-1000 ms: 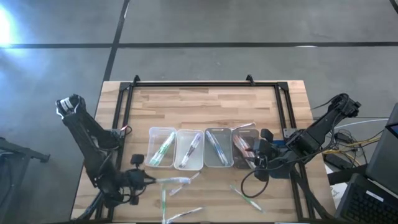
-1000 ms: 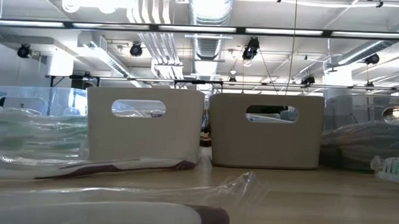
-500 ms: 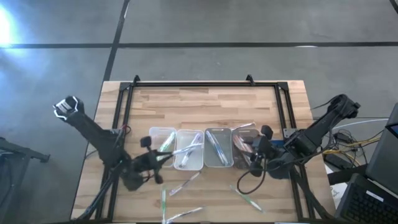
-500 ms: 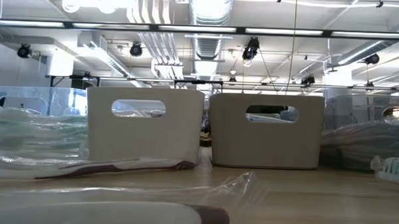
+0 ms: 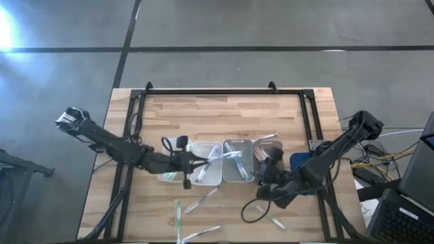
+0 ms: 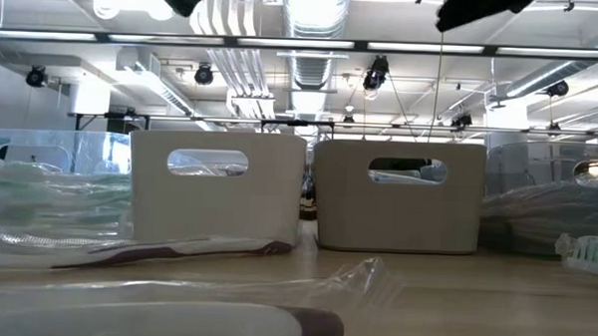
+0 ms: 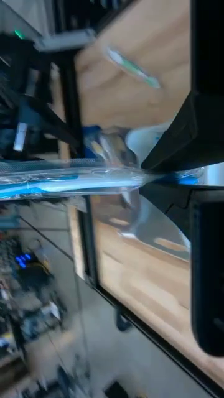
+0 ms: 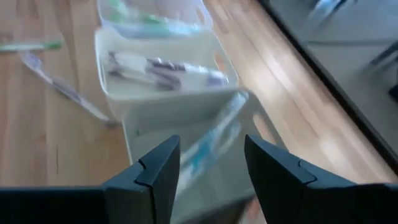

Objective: Pick & Place Toothbrushes
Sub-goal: Put the blue toothbrush into the gray bin

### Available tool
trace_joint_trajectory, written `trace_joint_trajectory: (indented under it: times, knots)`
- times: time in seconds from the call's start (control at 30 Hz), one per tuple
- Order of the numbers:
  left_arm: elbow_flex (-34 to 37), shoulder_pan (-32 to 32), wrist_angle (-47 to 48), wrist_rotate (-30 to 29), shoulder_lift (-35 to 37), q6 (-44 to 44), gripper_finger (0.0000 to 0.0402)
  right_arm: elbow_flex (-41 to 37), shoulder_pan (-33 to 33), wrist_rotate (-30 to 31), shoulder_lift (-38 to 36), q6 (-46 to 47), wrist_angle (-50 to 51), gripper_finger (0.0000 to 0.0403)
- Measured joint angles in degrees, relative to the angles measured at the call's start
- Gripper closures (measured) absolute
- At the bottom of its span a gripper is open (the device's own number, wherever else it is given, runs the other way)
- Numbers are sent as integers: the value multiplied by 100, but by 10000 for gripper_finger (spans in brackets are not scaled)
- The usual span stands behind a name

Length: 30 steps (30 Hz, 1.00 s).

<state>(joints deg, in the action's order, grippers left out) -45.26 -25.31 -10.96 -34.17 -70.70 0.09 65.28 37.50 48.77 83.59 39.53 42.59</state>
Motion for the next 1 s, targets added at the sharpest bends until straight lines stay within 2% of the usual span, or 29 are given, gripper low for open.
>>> trace_joint_trajectory:
  times: [0.2, 0.43, 0.77, 1.0]
  knots:
    - [433, 290, -1304, 825, 0, 493, 372, 0, -10, 527, 244, -1430, -1566, 247]
    - [554, 351, -2204, 1420, -20, 1172, 372, 0, -111, 552, 276, -3394, -3595, 265]
    - [620, 370, -2967, 1722, -358, 1668, 372, 0, -292, 479, 276, -4298, -4804, 272]
    - [504, 479, -3862, 1730, -997, 2018, 372, 0, -384, -215, 276, -4422, -5059, 243]
